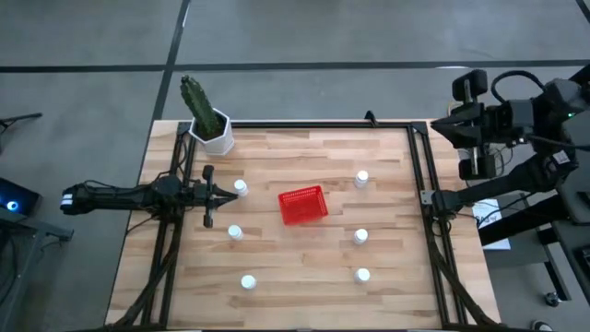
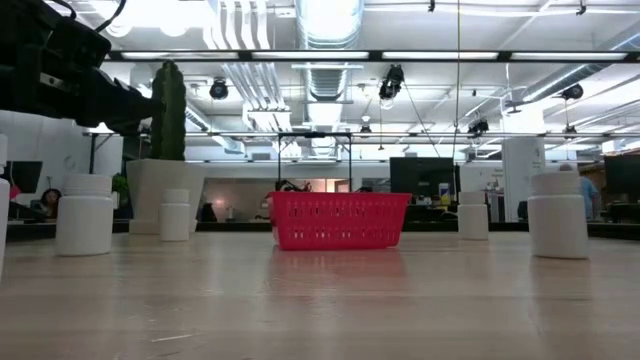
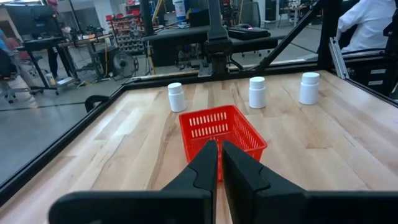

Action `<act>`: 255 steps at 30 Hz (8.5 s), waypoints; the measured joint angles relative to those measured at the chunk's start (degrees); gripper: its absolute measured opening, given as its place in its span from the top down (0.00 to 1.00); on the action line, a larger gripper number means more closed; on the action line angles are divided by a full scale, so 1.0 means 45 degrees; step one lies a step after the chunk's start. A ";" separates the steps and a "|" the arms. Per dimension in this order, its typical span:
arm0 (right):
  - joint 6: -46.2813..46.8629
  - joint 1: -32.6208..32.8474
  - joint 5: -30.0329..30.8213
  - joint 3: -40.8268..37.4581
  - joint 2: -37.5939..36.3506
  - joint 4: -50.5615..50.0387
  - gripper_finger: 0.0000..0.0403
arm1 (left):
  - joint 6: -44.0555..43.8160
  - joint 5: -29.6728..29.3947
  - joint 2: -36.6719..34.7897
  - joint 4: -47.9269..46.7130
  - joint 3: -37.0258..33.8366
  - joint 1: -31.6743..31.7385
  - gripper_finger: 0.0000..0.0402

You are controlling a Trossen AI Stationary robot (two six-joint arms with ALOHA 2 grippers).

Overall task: Pick and place pill bottles into a basket
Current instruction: Put the white pill bottle into the red bin

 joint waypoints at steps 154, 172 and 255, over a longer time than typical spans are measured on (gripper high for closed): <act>0.3303 0.3886 0.1202 -0.7897 0.8470 -0.5257 0.42 | 0.0000 0.0000 0.0000 -0.0004 0.0005 0.0001 0.99; 0.3250 0.3790 0.1244 -0.8161 0.8281 -0.5356 0.44 | 0.0000 -0.0002 0.0000 0.0000 0.0005 -0.0001 0.99; -0.0790 -0.1349 0.1090 -0.0946 1.0276 -0.7732 0.63 | 0.0000 -0.0004 0.0000 -0.0003 0.0005 -0.0001 0.99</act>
